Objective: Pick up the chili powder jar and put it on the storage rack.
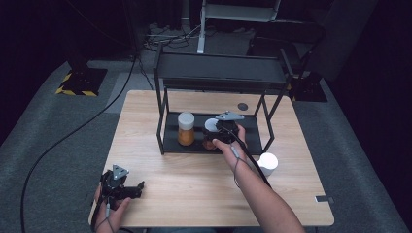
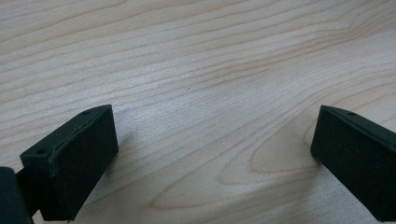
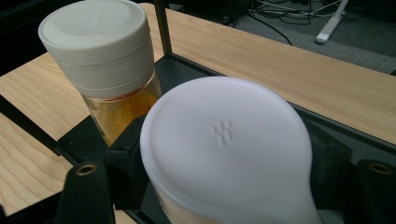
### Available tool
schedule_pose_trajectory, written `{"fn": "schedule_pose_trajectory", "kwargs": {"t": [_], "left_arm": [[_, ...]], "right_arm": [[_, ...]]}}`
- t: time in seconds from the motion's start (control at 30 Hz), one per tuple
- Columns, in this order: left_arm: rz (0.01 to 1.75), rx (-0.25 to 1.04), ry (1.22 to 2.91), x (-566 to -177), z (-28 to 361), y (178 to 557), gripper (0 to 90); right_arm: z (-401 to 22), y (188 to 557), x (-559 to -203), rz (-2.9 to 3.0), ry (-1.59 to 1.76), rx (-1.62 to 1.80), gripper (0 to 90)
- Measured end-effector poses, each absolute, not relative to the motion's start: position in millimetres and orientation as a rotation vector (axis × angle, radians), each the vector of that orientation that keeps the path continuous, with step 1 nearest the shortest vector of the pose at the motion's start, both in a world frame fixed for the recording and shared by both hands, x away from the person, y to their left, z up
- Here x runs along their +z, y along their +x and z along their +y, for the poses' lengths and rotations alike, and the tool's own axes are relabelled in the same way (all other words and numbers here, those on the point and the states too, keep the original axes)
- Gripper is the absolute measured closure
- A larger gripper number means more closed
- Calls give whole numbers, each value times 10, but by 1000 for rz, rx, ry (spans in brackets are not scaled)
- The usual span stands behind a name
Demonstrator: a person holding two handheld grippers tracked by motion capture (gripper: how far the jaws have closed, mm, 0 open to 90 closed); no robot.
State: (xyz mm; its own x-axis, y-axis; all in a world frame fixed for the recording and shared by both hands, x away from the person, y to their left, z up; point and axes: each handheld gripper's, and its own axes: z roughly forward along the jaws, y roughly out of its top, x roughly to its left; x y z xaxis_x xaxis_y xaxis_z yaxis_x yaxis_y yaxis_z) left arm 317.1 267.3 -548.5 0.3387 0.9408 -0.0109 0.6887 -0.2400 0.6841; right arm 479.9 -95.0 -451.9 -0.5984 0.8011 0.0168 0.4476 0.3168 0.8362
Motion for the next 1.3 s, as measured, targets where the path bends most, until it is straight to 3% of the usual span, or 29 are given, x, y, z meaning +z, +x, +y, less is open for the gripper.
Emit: {"fn": "schedule_pose_trajectory", "kwargs": {"t": [0.43,1.3], "left_arm": [[1421,549,2013,-5485,2674,3171,3],[1420,550,2013,-5485,2674,3172,3]], "right_arm": [[-1010,4705,-4382,2162,1139,1246,165],[-1321,4215,-3901,2121,1058,1292,164]]}}
